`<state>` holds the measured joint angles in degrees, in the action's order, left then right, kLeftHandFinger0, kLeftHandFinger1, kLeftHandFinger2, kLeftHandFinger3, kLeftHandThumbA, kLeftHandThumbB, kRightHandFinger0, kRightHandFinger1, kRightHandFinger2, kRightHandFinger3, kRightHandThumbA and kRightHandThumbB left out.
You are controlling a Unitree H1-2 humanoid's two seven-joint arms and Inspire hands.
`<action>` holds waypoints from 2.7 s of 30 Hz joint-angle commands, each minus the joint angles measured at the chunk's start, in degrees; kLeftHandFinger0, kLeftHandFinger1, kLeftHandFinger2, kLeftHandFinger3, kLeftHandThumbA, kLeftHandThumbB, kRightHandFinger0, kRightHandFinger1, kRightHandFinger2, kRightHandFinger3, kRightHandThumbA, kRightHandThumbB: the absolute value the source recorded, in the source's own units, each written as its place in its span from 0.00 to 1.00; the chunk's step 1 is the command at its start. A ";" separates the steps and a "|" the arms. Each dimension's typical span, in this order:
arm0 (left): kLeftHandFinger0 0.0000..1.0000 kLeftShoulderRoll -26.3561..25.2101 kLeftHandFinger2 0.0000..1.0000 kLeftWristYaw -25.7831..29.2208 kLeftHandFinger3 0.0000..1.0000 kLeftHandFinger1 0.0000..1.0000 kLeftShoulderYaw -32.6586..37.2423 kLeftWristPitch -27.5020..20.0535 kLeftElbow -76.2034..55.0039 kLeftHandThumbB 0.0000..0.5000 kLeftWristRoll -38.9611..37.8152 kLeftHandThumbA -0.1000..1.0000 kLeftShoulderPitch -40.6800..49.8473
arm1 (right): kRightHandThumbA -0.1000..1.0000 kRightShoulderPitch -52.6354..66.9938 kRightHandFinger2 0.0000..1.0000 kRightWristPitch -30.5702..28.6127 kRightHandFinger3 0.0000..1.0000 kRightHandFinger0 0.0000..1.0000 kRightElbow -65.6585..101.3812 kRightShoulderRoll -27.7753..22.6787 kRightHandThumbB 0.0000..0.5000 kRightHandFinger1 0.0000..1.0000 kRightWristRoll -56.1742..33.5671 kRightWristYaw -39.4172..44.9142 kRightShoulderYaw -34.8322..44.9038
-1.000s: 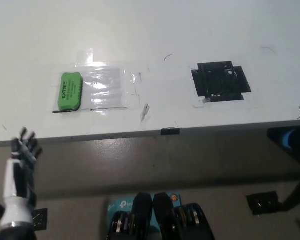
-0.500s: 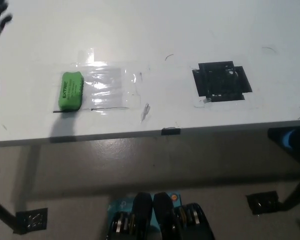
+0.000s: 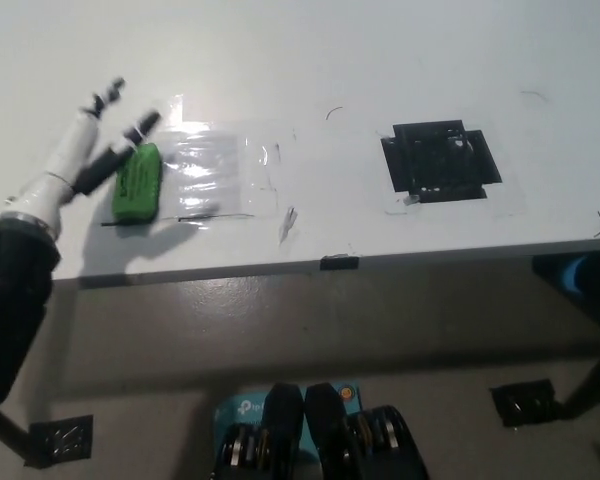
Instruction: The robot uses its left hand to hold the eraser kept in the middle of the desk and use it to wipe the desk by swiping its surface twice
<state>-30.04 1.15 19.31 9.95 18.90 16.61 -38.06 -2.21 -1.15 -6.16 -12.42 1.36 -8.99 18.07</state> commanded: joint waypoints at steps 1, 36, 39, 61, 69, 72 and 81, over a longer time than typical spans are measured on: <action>1.00 -9.96 1.00 4.13 1.00 1.00 16.70 -16.86 9.19 0.39 30.81 1.00 -14.24 | 1.00 0.06 1.00 -1.77 1.00 1.00 3.26 -1.49 0.50 1.00 1.52 -1.11 0.41; 1.00 -6.47 1.00 17.29 1.00 1.00 25.90 -8.48 18.09 0.70 41.29 1.00 -8.28 | 1.00 2.78 1.00 -2.36 1.00 1.00 6.25 -2.57 0.38 1.00 0.68 -1.17 1.94; 1.00 -3.60 1.00 20.88 1.00 1.00 21.81 -10.78 19.75 0.69 38.37 1.00 -5.11 | 1.00 2.58 1.00 -2.02 1.00 1.00 6.41 -2.42 0.39 1.00 0.36 -1.10 2.33; 1.00 9.99 1.00 22.73 1.00 1.00 9.01 -19.89 31.62 0.84 28.66 1.00 0.71 | 1.00 1.14 1.00 -3.18 1.00 1.00 6.39 -1.89 0.44 1.00 0.91 -2.32 3.64; 1.00 7.89 1.00 15.74 1.00 1.00 15.41 -5.91 29.44 1.00 37.49 1.00 0.65 | 1.00 1.22 1.00 -4.80 1.00 1.00 7.63 -1.20 0.42 1.00 -0.35 -2.75 4.33; 1.00 7.59 1.00 10.79 1.00 1.00 19.72 -0.67 29.31 1.00 42.12 1.00 -0.52 | 1.00 0.96 1.00 -3.88 1.00 1.00 8.00 -1.32 0.45 1.00 -0.77 -2.55 4.47; 1.00 12.06 1.00 1.40 1.00 1.00 22.99 0.89 28.11 1.00 40.61 1.00 -4.48 | 1.00 -0.29 1.00 -3.57 1.00 1.00 8.20 -1.39 0.45 1.00 -0.76 -2.17 3.77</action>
<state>-21.34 22.33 36.91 3.82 46.32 52.93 -40.47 0.13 -2.19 -1.20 -12.91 1.34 -10.28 21.15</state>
